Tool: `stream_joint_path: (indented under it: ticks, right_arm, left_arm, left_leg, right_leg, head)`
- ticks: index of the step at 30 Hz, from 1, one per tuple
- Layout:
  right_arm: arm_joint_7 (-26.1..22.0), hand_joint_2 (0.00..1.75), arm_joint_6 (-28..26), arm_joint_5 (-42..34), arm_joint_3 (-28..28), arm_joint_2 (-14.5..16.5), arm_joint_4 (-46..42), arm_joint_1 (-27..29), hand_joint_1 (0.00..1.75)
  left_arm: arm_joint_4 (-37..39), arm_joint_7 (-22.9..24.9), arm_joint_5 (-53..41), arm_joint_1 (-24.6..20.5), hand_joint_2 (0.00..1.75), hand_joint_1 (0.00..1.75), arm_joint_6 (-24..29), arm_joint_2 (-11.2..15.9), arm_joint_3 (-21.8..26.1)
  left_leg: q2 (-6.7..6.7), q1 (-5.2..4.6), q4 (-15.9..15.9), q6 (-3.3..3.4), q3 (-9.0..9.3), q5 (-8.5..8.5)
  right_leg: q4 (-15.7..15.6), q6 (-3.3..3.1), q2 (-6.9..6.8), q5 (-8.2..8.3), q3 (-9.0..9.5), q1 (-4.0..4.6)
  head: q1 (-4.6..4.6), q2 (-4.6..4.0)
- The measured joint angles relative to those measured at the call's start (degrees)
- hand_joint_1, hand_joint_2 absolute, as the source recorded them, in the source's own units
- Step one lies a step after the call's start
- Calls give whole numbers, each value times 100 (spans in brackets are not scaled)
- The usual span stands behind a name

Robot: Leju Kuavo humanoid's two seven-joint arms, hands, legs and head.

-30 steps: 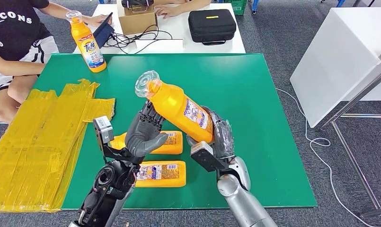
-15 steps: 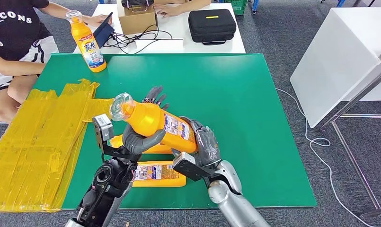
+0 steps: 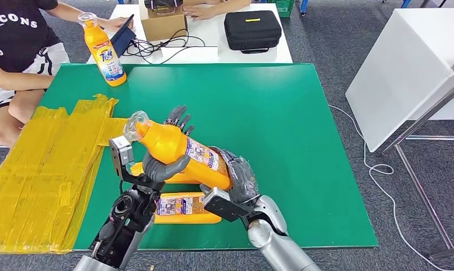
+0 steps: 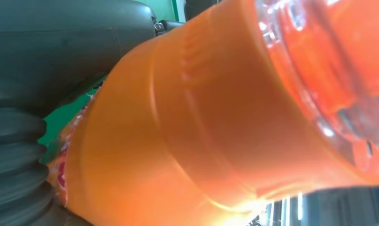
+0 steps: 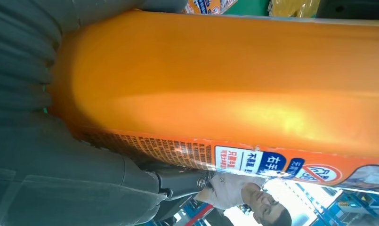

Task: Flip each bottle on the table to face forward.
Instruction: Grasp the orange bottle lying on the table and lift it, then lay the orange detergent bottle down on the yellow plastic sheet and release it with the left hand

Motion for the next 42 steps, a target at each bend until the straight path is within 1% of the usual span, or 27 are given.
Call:
stream_joint_path:
  ticks: [10,18,19,22,23,26,28,30,32,35,39,40,42]
  right_arm:
    - [-17,175,25,-91,101,-17,-1,-1,175]
    - [-72,175,35,-208,129,-75,-188,15,175]
    - [-73,175,31,-210,130,-84,-237,25,163]
    - [-80,175,6,-209,130,-117,-405,79,32]
    - [-94,131,-3,-211,125,-131,-482,116,0]
    - [-160,0,-20,-257,73,-198,-785,292,0]
    - [-226,0,-21,-367,-5,-285,-1020,470,0]
    - [-312,0,-20,-519,-127,-397,-1318,690,0]
    - [-348,0,7,-609,-267,-513,-1685,897,0]
    - [-223,0,150,-590,-487,-668,-2250,1150,0]
    - [-80,175,300,-537,-737,-792,-2777,1357,0]
    - [-48,175,323,-520,-780,-810,-2868,1393,0]
    - [57,175,413,-468,-885,-837,-3043,1475,0]
  left_arm:
    - [-62,-117,52,121,175,175,9,-3,126]
    - [-294,-237,325,260,175,175,-27,-7,259]
    - [-337,-246,379,282,175,175,-42,-7,284]
    - [-487,-271,549,357,175,175,-96,-7,390]
    - [-545,-286,621,381,175,175,-116,-7,454]
    - [-742,-367,816,419,175,175,-125,-7,771]
    - [-909,-477,738,418,175,175,30,-5,1054]
    - [-1109,-630,338,408,175,175,366,12,1373]
    - [-1308,-779,-325,382,175,175,779,43,1636]
    - [-1540,-912,-1400,255,175,175,1415,134,1864]
    - [-1710,-932,-2035,33,175,175,1824,261,2021]
    - [-1729,-934,-2250,-3,175,175,1966,290,2031]
    - [-1741,-876,-3139,-99,175,175,2471,379,2025]
  left_leg:
    - [0,0,0,0,0,0]
    - [1,0,0,0,0,0]
    - [1,0,0,0,0,0]
    - [2,0,0,0,0,0]
    - [4,0,0,0,0,0]
    - [5,1,0,-1,0,0]
    - [4,2,0,-1,0,-1]
    - [5,2,0,-1,0,-1]
    - [2,2,0,-1,-1,-1]
    - [-1,2,0,-1,-3,-1]
    - [-1,1,0,-1,-2,-1]
    - [-1,1,0,-1,-2,-1]
    - [-1,1,0,-1,-2,0]
  right_leg:
    - [0,0,0,0,0,0]
    - [0,0,0,0,-2,0]
    - [0,0,0,0,-2,0]
    - [0,0,0,0,-3,0]
    - [0,0,0,0,-4,0]
    - [0,-1,0,-1,-5,1]
    - [0,-1,0,-1,-5,1]
    - [0,-1,1,-1,-6,1]
    - [0,-1,0,-1,-8,1]
    - [0,-1,-1,-1,-7,1]
    - [0,-1,-1,0,-6,0]
    - [0,-1,-1,0,-6,0]
    - [-1,0,-1,0,-7,0]
  head:
    - [0,0]
    - [-1,0]
    - [-1,0]
    - [-1,0]
    - [-2,0]
    - [-2,0]
    - [-1,0]
    - [-1,0]
    - [0,0]
    - [0,0]
    - [0,0]
    - [0,0]
    - [1,0]
